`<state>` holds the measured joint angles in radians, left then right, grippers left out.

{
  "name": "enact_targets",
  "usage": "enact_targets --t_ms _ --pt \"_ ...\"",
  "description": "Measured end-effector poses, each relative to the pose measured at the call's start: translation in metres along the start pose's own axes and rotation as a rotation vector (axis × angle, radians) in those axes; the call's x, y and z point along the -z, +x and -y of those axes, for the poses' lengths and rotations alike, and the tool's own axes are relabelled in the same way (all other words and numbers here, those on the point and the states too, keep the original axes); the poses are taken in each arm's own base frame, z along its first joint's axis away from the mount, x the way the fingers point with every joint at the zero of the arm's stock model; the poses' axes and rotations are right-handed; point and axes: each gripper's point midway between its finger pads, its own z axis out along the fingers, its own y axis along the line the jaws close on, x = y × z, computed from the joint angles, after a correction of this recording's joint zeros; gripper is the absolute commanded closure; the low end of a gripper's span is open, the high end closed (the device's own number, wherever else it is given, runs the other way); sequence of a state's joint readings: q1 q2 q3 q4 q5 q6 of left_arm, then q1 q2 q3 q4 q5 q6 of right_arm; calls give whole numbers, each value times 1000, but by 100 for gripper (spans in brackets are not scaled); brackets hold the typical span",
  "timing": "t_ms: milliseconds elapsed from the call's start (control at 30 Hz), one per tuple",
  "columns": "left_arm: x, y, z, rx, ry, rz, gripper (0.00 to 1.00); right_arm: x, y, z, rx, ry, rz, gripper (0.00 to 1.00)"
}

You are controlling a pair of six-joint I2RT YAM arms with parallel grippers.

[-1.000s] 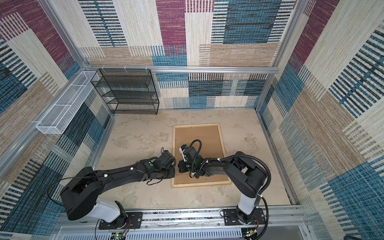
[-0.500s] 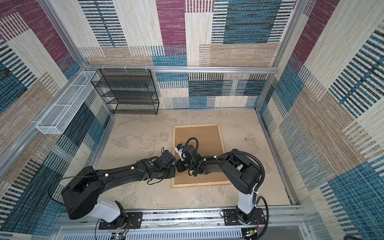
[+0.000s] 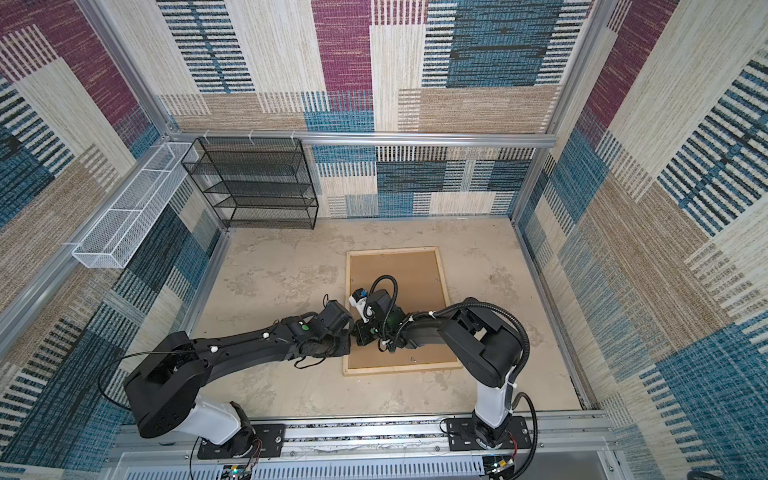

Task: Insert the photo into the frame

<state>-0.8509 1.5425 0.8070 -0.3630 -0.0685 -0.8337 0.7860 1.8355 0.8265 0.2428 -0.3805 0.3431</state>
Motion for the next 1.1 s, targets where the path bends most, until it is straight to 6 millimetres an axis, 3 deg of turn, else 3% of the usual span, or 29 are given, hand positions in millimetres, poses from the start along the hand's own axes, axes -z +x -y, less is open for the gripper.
enact_targets --t_ms 1100 --pt "-2 1 -3 -7 -41 -27 91 -5 3 -7 32 -129 -37 100"
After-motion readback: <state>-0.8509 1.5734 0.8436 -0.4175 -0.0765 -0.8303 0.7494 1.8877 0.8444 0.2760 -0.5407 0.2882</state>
